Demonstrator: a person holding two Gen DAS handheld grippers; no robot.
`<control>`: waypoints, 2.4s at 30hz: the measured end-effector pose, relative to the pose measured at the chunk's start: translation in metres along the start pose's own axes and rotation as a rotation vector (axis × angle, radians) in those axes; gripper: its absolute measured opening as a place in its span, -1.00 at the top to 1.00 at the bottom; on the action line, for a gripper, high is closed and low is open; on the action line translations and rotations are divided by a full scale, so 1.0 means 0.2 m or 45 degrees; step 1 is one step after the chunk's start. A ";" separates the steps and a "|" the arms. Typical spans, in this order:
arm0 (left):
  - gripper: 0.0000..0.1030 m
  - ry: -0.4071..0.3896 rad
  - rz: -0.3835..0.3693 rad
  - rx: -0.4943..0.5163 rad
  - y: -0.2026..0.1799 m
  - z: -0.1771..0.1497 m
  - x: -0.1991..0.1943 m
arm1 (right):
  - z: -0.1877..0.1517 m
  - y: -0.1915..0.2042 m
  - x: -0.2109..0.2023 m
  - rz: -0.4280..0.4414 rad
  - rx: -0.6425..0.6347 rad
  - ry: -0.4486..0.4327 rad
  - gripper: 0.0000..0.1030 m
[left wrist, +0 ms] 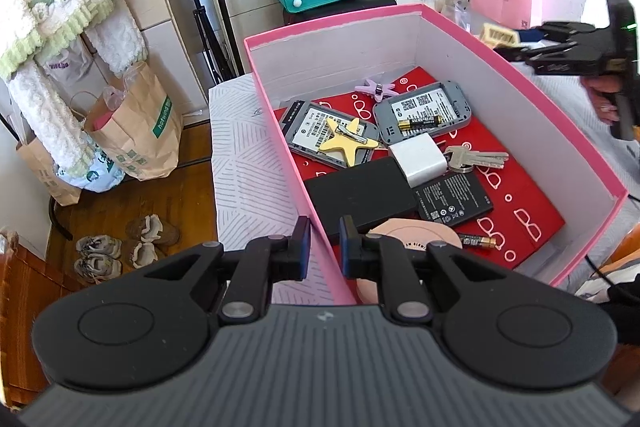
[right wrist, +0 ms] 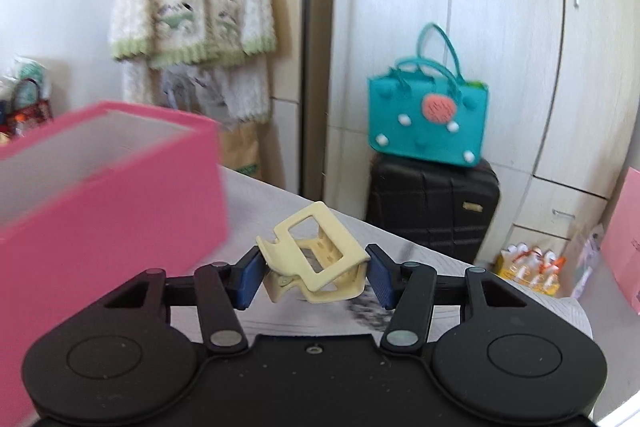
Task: Organize rigid objects
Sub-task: 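Grasp the cream plastic holder with the right gripper and lift it, then carry the cream holder into the box and open the right gripper, then reach the right gripper to the silver keys on the table and grasp them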
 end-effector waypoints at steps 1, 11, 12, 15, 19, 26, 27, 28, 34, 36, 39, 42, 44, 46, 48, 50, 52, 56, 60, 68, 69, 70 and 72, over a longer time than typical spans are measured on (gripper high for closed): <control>0.74 0.005 0.005 0.019 -0.01 0.00 0.00 | 0.02 0.04 -0.05 0.032 0.006 -0.014 -0.17; 0.73 0.043 0.030 0.125 -0.04 0.00 -0.01 | 0.23 0.42 -0.35 0.413 0.008 0.078 -0.17; 0.73 0.042 0.028 0.124 -0.04 0.00 -0.01 | 0.25 0.45 -0.34 0.452 0.021 0.115 -0.17; 0.73 0.043 0.025 0.121 -0.04 0.01 -0.01 | 0.25 0.53 -0.30 0.550 0.070 0.223 -0.17; 0.73 0.049 0.014 0.115 -0.03 0.01 -0.01 | 0.19 0.65 -0.26 0.580 0.019 0.340 -0.17; 0.73 0.050 -0.002 0.096 -0.03 0.01 -0.01 | 0.16 0.71 -0.20 0.536 -0.039 0.504 -0.18; 0.73 0.051 -0.003 0.096 -0.02 0.01 -0.01 | 0.16 0.72 -0.19 0.534 -0.046 0.510 -0.18; 0.73 0.052 -0.003 0.097 -0.02 0.01 -0.01 | 0.17 0.72 -0.20 0.525 -0.047 0.510 -0.18; 0.73 0.053 -0.008 0.093 -0.02 0.01 -0.02 | 0.21 0.68 -0.28 0.500 -0.021 0.437 -0.18; 0.73 0.051 -0.023 0.080 -0.01 0.01 -0.01 | 0.22 0.63 -0.32 0.482 0.008 0.378 -0.18; 0.73 0.046 -0.026 0.067 -0.01 0.01 -0.02 | 0.24 0.52 -0.37 0.422 0.093 0.301 -0.20; 0.73 0.039 -0.015 0.073 -0.02 0.00 -0.02 | 0.26 0.38 -0.39 0.348 0.199 0.258 -0.23; 0.73 0.038 -0.013 0.072 -0.02 0.00 -0.02 | 0.25 0.28 -0.38 0.268 0.246 0.249 -0.24; 0.73 0.038 -0.014 0.068 -0.02 0.00 -0.02 | 0.23 0.18 -0.35 0.173 0.270 0.250 -0.24; 0.73 0.035 -0.010 0.068 -0.02 0.00 -0.02 | 0.20 0.09 -0.29 0.091 0.263 0.252 -0.24; 0.73 0.032 -0.008 0.068 -0.02 0.00 -0.02 | 0.17 0.02 -0.23 0.002 0.186 0.247 -0.23; 0.73 0.032 -0.014 0.054 -0.01 0.00 -0.02 | 0.14 -0.03 -0.16 -0.081 0.105 0.243 -0.23; 0.73 0.035 -0.016 0.041 -0.01 0.00 -0.02 | 0.10 -0.11 -0.01 -0.097 0.074 0.234 -0.19; 0.73 0.039 -0.014 0.035 0.00 0.00 -0.02 | 0.08 -0.15 0.14 -0.024 0.096 0.256 0.10; 0.73 0.066 0.004 0.058 -0.02 0.02 -0.02 | 0.10 -0.07 0.41 -0.021 0.091 0.349 0.41; 0.73 0.065 0.008 0.064 -0.03 0.02 -0.01 | 0.10 -0.08 0.44 -0.039 0.102 0.345 0.31; 0.73 0.063 0.010 0.065 -0.03 0.02 -0.01 | 0.10 -0.09 0.47 -0.076 0.120 0.352 0.22; 0.73 0.058 0.009 0.062 -0.03 0.01 -0.02 | 0.08 -0.12 0.53 -0.116 0.156 0.357 0.22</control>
Point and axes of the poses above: each gripper's, at about its wrist camera, not at the fingertips, and x roughly the way its jaws point, y to its left, z to its top, the point moved 2 cm from there along x, roughly the way its jaws point, and after that the axes turned 1 degree about y, right-handed, at the moved point
